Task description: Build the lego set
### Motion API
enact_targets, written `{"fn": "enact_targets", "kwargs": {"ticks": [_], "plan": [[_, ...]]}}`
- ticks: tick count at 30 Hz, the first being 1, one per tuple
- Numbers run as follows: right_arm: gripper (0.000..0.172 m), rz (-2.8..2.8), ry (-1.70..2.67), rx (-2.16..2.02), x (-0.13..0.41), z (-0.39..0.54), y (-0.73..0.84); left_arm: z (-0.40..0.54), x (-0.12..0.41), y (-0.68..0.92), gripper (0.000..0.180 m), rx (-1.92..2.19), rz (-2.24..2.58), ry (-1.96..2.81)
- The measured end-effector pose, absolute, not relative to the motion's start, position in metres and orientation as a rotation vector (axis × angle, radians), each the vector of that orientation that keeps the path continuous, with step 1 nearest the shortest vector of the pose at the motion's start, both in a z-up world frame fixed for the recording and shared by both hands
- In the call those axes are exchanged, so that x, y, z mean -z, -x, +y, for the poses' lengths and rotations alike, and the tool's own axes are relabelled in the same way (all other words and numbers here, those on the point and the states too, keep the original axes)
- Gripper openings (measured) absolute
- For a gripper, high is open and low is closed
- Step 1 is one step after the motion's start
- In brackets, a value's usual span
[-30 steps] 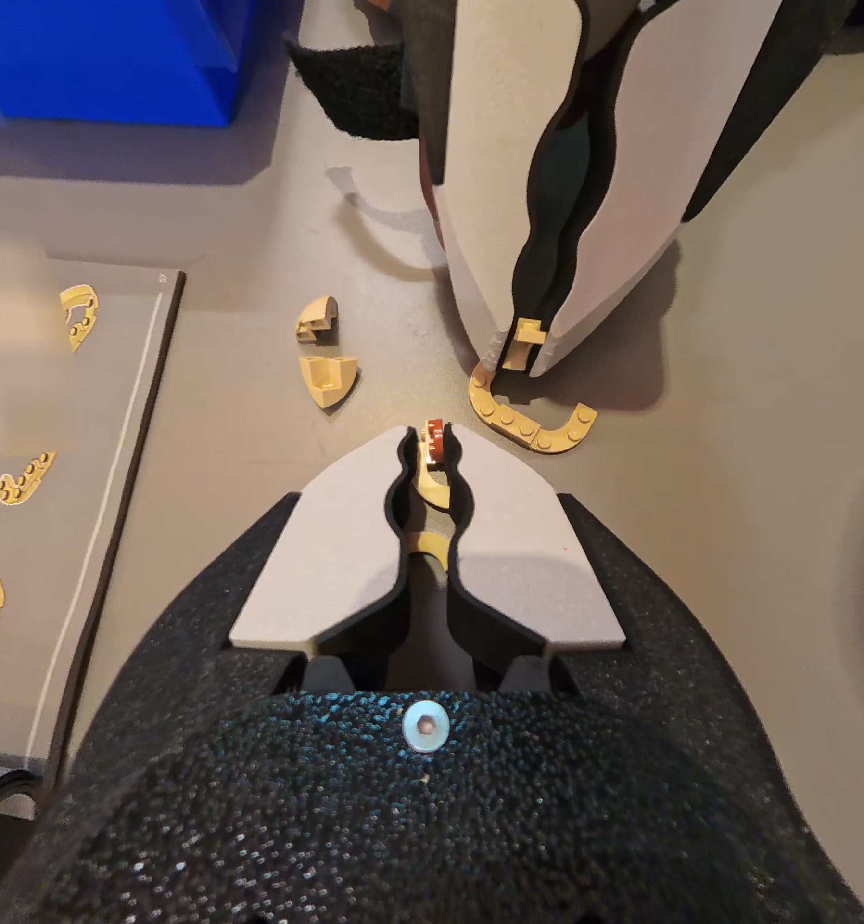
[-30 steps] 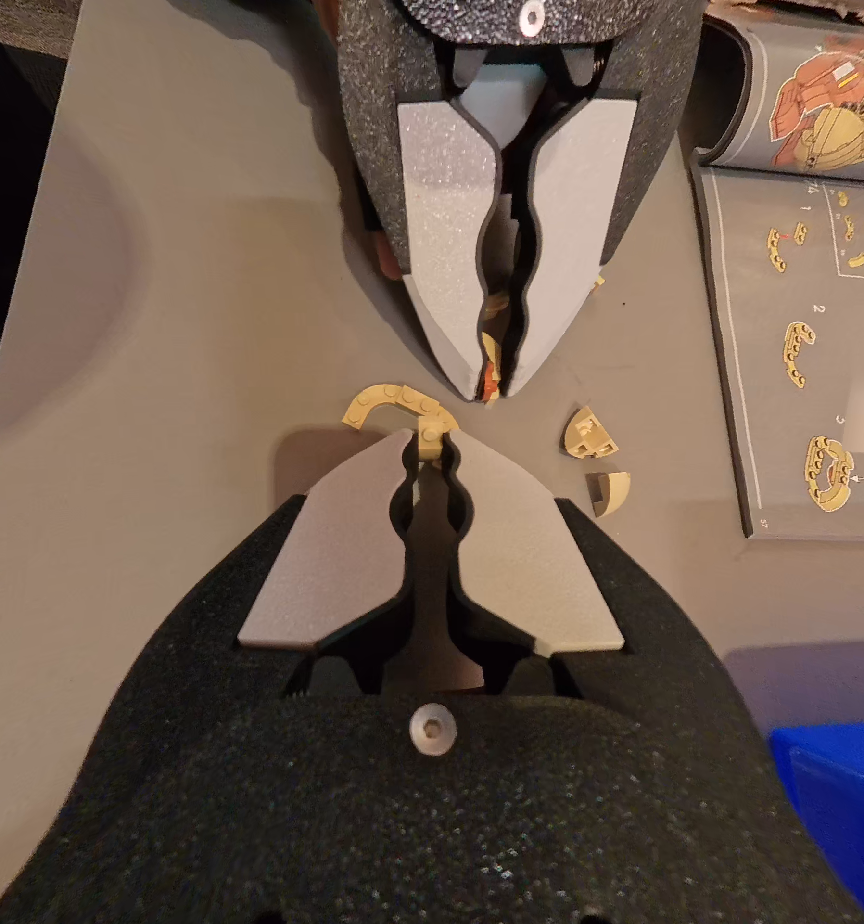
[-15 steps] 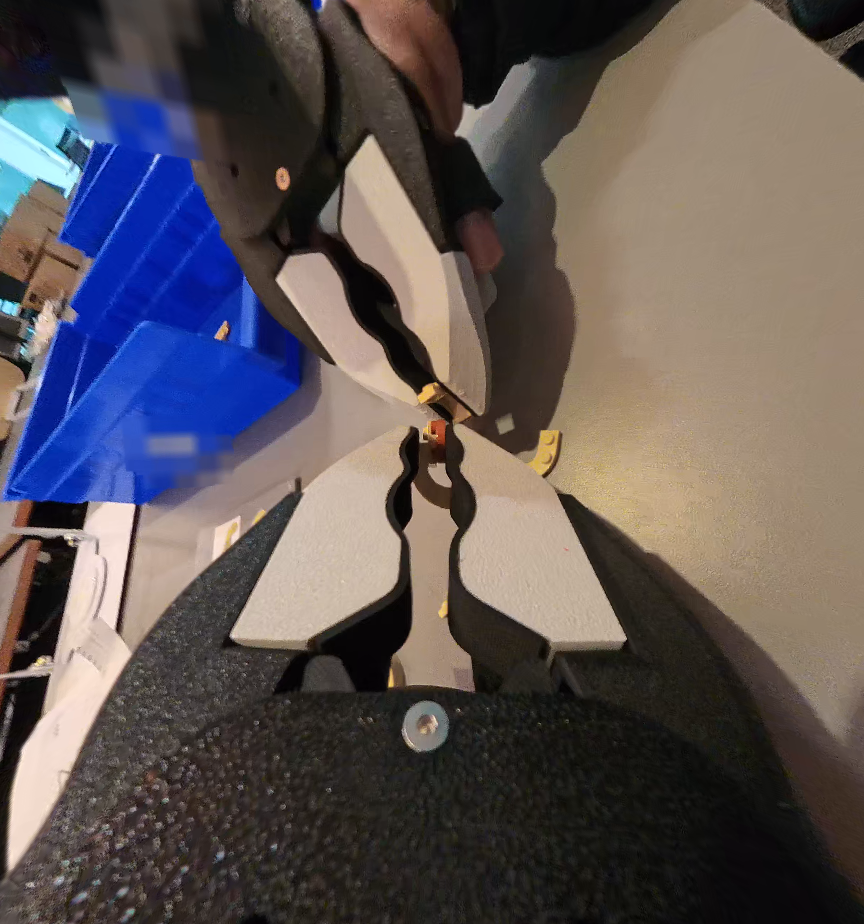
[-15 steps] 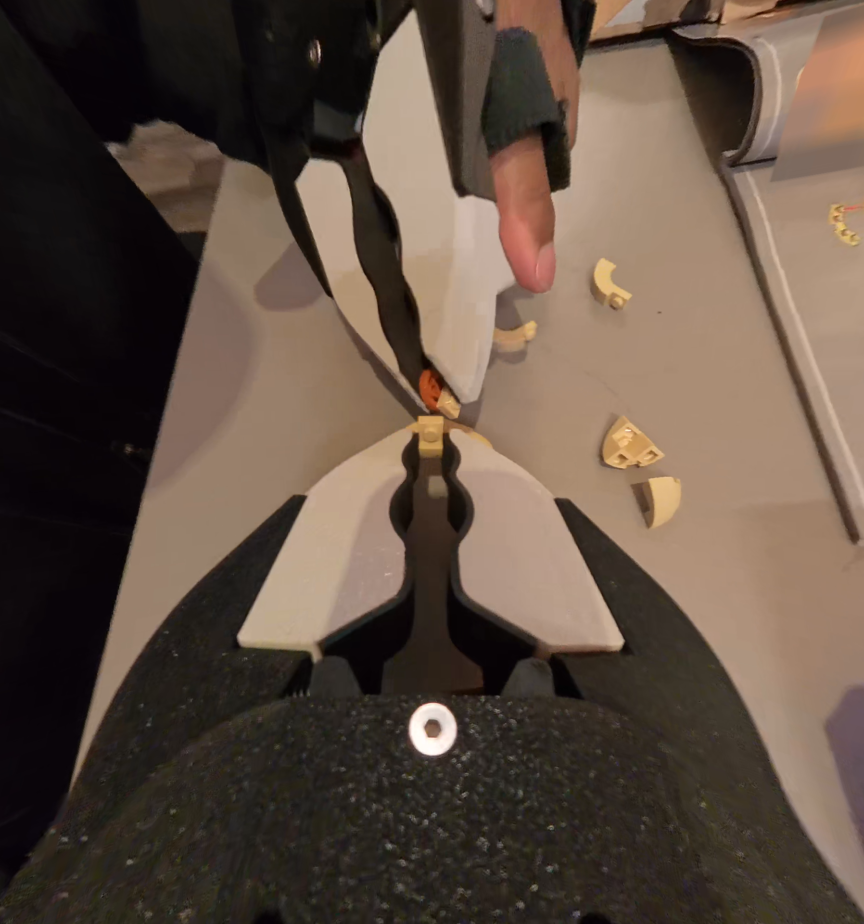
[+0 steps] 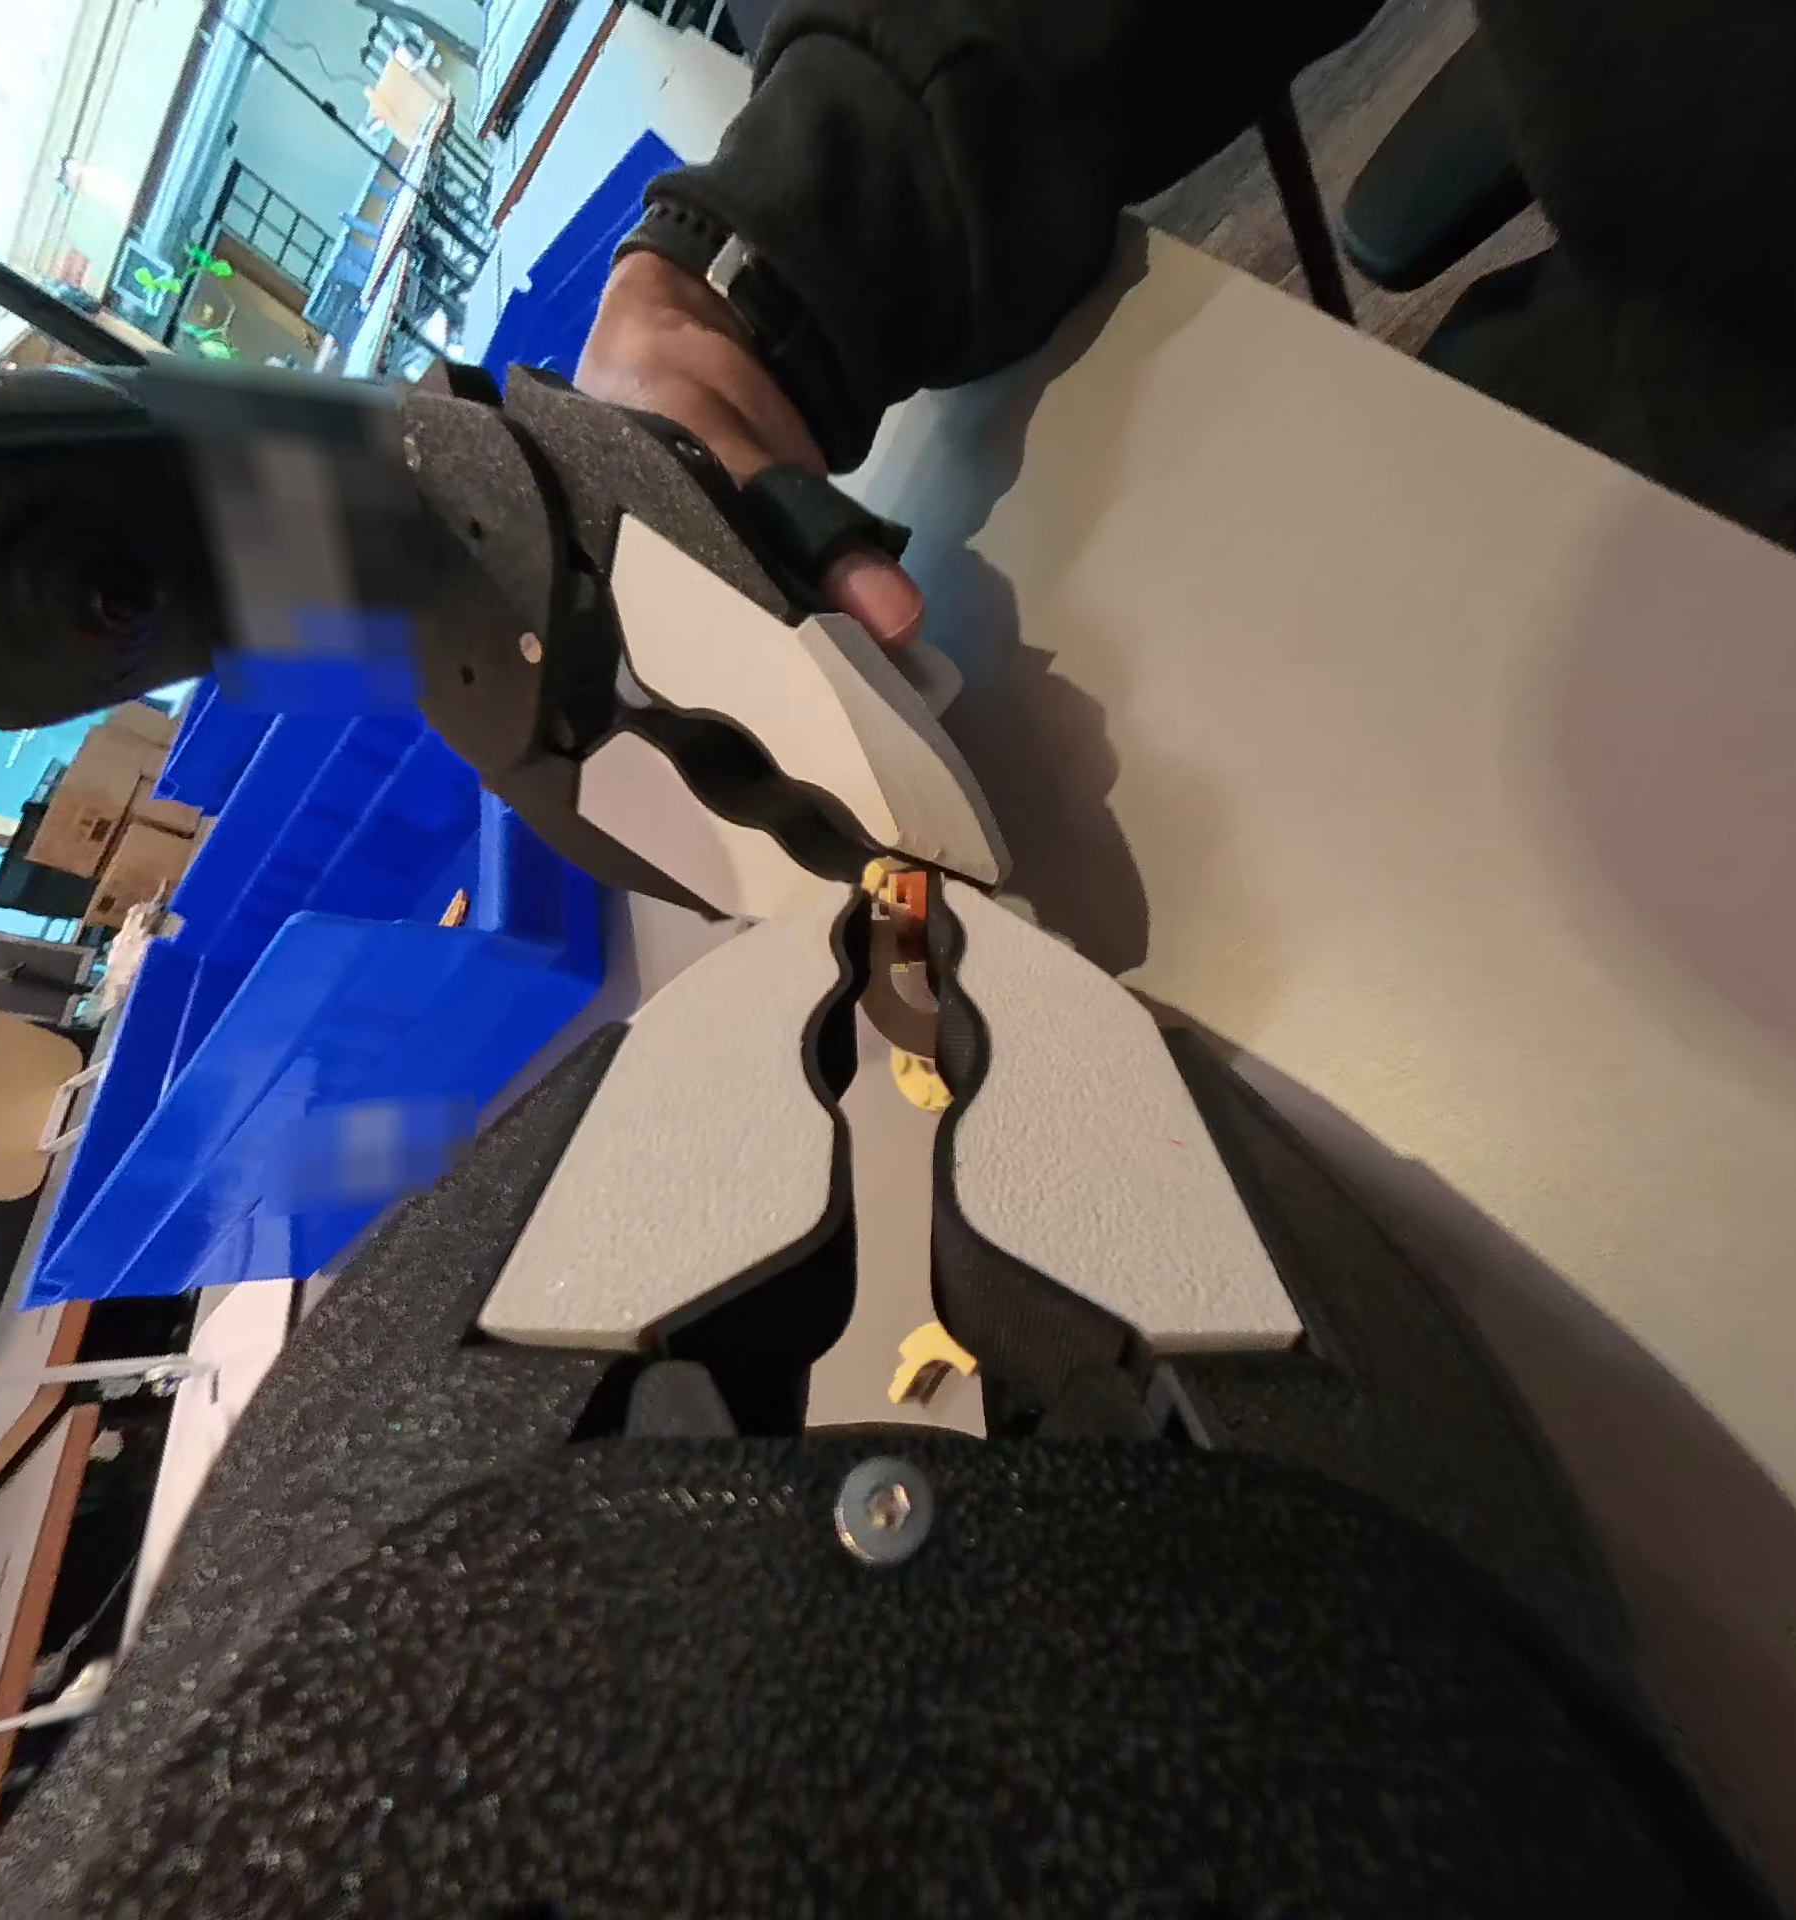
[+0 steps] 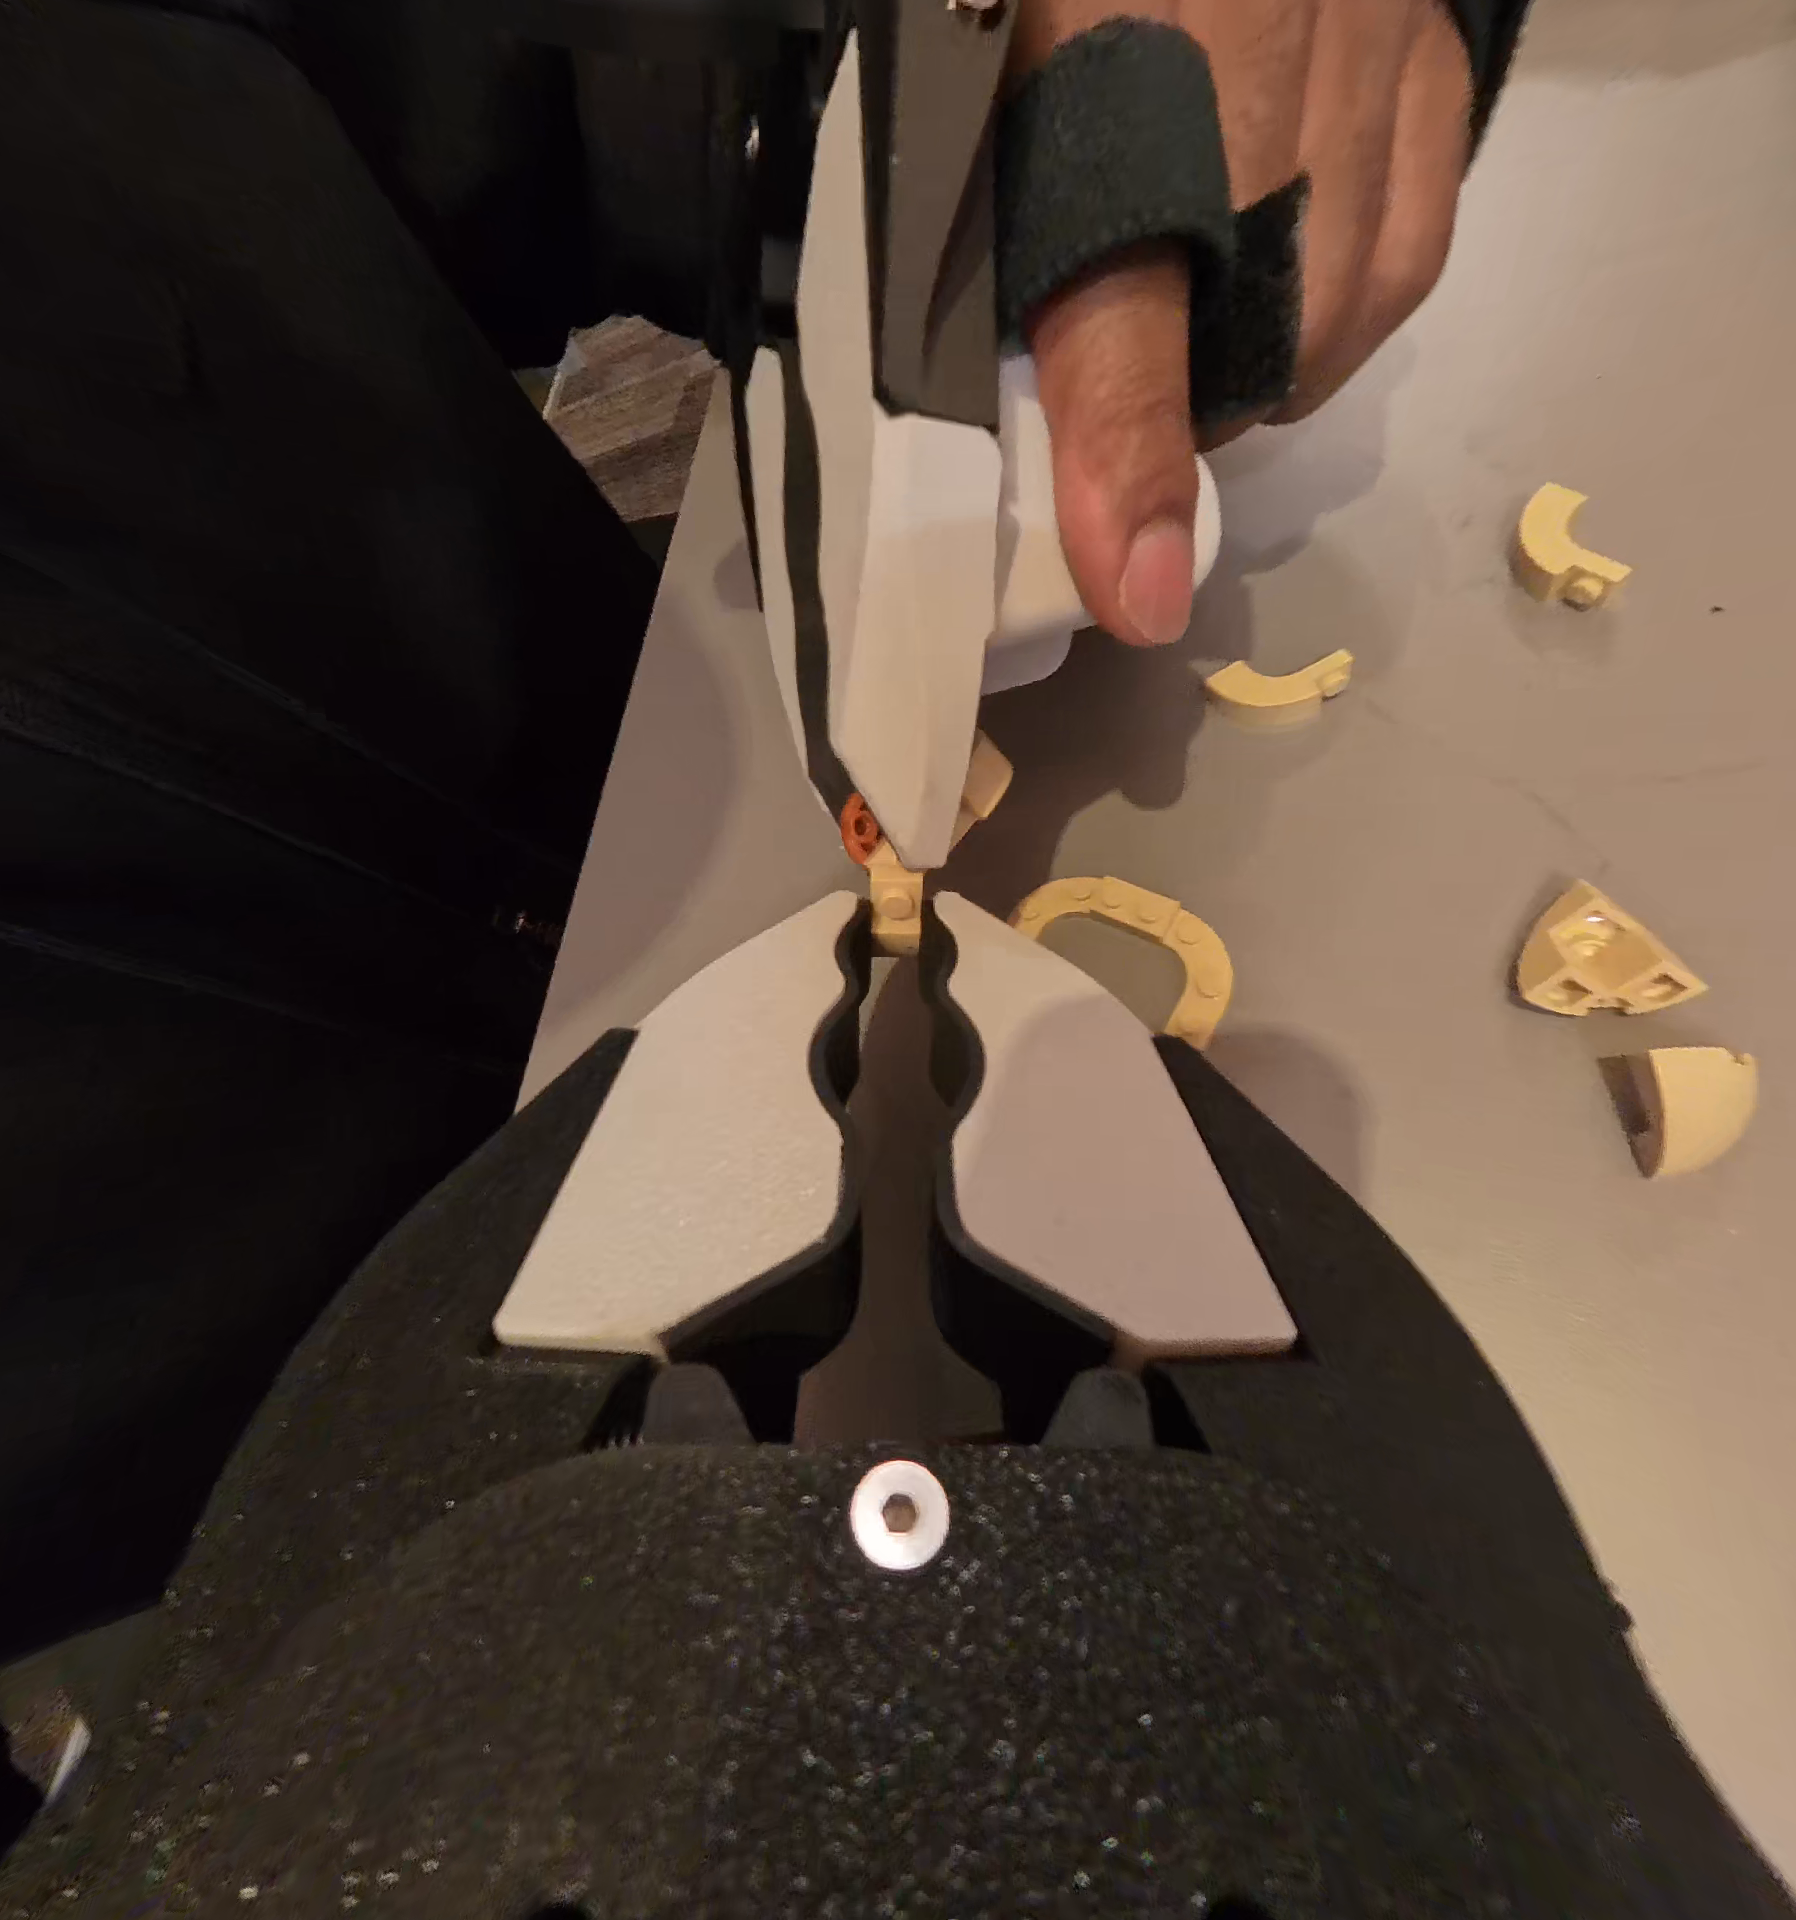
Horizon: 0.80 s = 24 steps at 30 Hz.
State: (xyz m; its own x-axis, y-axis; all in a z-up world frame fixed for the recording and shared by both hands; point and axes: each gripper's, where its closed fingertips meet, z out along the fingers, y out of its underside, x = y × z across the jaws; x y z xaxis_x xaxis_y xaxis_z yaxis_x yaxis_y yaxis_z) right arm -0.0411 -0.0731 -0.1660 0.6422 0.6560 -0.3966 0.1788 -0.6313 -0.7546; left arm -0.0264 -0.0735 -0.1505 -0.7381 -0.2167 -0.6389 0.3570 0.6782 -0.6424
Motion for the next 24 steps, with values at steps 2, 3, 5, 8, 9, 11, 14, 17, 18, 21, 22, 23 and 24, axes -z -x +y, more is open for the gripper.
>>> {"fn": "enact_targets", "kwargs": {"ticks": [2, 3, 5, 8, 9, 11, 14, 17, 18, 21, 22, 23, 24], "plan": [[0.007, -0.671, 2.167, -0.904, 0.167, -0.076, 0.044, -0.076, 0.151, 0.030, 0.010, 1.057, 2.180, -0.130], [0.008, -0.682, 2.169, -0.910, 0.167, -0.077, 0.045, -0.077, 0.152, 0.031, 0.010, 1.065, 2.183, -0.139], [0.008, -0.709, 2.168, -0.929, 0.167, -0.081, 0.048, -0.080, 0.152, 0.033, 0.010, 1.086, 2.187, -0.160], [0.007, -0.755, 2.160, -0.960, 0.167, -0.086, 0.053, -0.085, 0.151, 0.039, 0.010, 1.120, 2.191, -0.205], [0.007, -0.773, 2.159, -0.970, 0.167, -0.088, 0.055, -0.087, 0.152, 0.041, 0.010, 1.129, 2.195, -0.224], [0.007, -0.814, 2.153, -0.990, 0.168, -0.092, 0.060, -0.091, 0.152, 0.045, 0.010, 1.145, 2.199, -0.267], [0.007, -0.859, 2.115, -1.043, 0.165, -0.098, 0.066, -0.096, 0.150, 0.052, 0.010, 1.208, 2.190, -0.311], [0.007, -0.832, 2.057, -1.109, 0.156, -0.097, 0.068, -0.098, 0.143, 0.053, 0.010, 1.286, 2.158, -0.289], [0.007, -0.813, 2.036, -1.131, 0.152, -0.096, 0.068, -0.097, 0.139, 0.052, 0.010, 1.309, 2.140, -0.273], [0.007, -0.766, 1.989, -1.174, 0.143, -0.094, 0.066, -0.095, 0.130, 0.050, 0.010, 1.340, 2.090, -0.244], [0.007, -0.757, 1.981, -1.179, 0.142, -0.093, 0.066, -0.095, 0.129, 0.049, 0.010, 1.339, 2.081, -0.237], [0.007, -0.748, 1.977, -1.184, 0.141, -0.093, 0.065, -0.095, 0.128, 0.048, 0.010, 1.337, 2.077, -0.228], [0.007, -0.740, 1.976, -1.189, 0.141, -0.092, 0.065, -0.094, 0.127, 0.048, 0.010, 1.337, 2.077, -0.219]]}}
